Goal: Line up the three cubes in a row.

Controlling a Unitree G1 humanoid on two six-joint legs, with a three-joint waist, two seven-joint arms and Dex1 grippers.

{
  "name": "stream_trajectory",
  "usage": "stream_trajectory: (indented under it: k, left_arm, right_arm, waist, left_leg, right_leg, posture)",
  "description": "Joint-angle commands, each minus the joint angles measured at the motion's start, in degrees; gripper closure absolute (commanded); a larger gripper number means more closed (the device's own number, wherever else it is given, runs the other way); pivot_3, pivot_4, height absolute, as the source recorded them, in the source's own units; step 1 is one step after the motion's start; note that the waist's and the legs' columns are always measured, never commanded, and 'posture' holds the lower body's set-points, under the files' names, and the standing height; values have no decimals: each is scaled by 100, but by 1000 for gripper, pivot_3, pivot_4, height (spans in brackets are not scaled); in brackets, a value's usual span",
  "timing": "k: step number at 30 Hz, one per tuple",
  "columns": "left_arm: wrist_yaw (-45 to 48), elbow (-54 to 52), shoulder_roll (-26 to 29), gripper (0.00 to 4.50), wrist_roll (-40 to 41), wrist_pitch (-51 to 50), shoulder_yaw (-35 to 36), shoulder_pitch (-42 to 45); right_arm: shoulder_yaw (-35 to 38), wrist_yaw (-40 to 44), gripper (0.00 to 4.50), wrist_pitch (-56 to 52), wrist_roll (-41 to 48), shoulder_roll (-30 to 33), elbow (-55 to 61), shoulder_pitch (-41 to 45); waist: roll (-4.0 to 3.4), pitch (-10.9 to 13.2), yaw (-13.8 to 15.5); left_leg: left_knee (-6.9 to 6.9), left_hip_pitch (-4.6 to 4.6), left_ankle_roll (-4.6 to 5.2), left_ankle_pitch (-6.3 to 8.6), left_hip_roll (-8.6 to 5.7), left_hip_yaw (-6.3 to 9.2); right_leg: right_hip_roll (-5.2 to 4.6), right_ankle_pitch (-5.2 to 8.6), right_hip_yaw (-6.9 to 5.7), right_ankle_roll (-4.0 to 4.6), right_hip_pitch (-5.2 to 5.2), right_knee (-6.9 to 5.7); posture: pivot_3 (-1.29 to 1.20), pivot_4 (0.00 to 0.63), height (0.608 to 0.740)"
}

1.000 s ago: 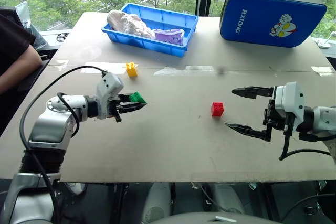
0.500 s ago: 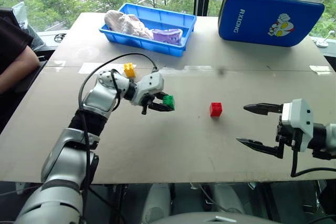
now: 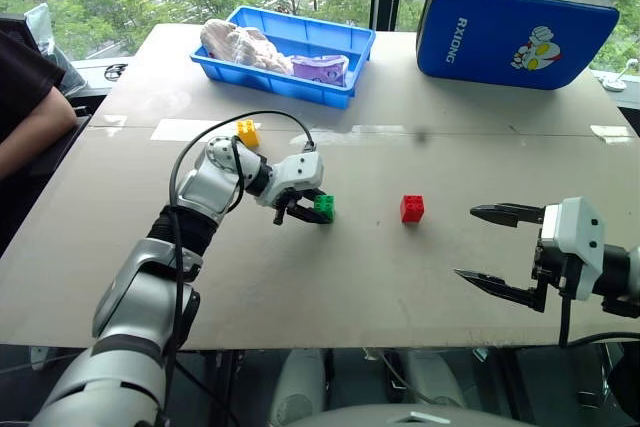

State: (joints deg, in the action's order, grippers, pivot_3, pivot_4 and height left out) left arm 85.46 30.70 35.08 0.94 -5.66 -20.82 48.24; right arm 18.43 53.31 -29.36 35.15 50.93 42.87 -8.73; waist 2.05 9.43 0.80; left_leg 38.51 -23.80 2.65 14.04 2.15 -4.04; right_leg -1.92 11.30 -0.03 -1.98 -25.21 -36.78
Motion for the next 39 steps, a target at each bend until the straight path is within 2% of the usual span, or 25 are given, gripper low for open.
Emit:
stream_trajectory:
  k: [1,16,20,21,22,23,29,35,37,39]
  left_arm:
    - [10,28,-69,3180,-66,61,39,197]
    - [-182,157,-347,3180,-277,55,30,268]
    - [-207,127,-377,1147,-264,36,72,241]
    - [-196,102,-370,957,-255,28,87,233]
    - [-232,81,-365,384,-243,21,123,227]
    - [-245,48,-327,8,-227,7,165,221]
    - [-177,-473,279,8,228,-761,766,27]
    - [-915,-796,785,8,736,-2159,1756,-164]
    - [-1620,-778,763,8,853,-2683,2211,-145]
    - [-2790,-549,611,8,714,-2886,2635,-30]
  right_arm:
    - [164,-72,0,28,100,3,208,-24]
    - [121,-184,0,-21,95,23,250,-90]
    - [137,-192,0,-21,88,31,266,-116]
    - [144,-189,0,-20,87,34,268,-123]
    - [145,-189,0,-18,84,34,266,-126]
    - [146,-190,0,-19,83,35,268,-130]
    - [173,-188,0,16,73,12,295,-208]
    - [11,-192,0,127,1,-51,211,-145]
    - [-72,-192,0,180,-36,-79,149,-81]
    - [-165,-191,0,217,-70,-105,85,6]
  waist:
    - [0,0,1]
    - [1,-1,3]
    - [1,-1,1]
    - [1,-1,1]
    - [1,-1,1]
    - [1,-1,0]
    - [0,-1,-32]
    - [0,-1,-10]
    - [1,-1,6]
    - [1,-2,5]
  left_leg:
    - [0,0,0,0,-1,0]
    - [2,1,0,0,-1,1]
    - [4,1,0,0,-1,3]
    - [4,1,0,0,-1,3]
    - [4,1,0,0,-1,3]
    - [4,1,0,0,-1,3]
    - [3,2,0,0,4,3]
    - [4,4,0,0,9,6]
    - [5,3,0,0,9,7]
    - [10,2,0,0,8,13]
  right_leg:
    - [0,0,0,0,0,0]
    - [0,0,0,0,2,-1]
    - [0,1,-1,0,3,-1]
    - [0,0,-1,0,3,-1]
    - [0,-1,-1,-1,3,-1]
    - [0,-1,-1,-1,3,-1]
    - [3,-1,-1,-2,1,-3]
    - [0,1,-3,-7,3,-5]
    - [-1,2,-5,-7,4,-5]
    - [-3,0,-9,-11,6,-4]
  posture:
    - [0,150,740]
    - [0,150,740]
    - [0,150,740]
    - [0,150,740]
    - [0,150,740]
    - [0,150,740]
    - [0,150,740]
    - [0,150,740]
    - [0,150,740]
    - [0,150,740]
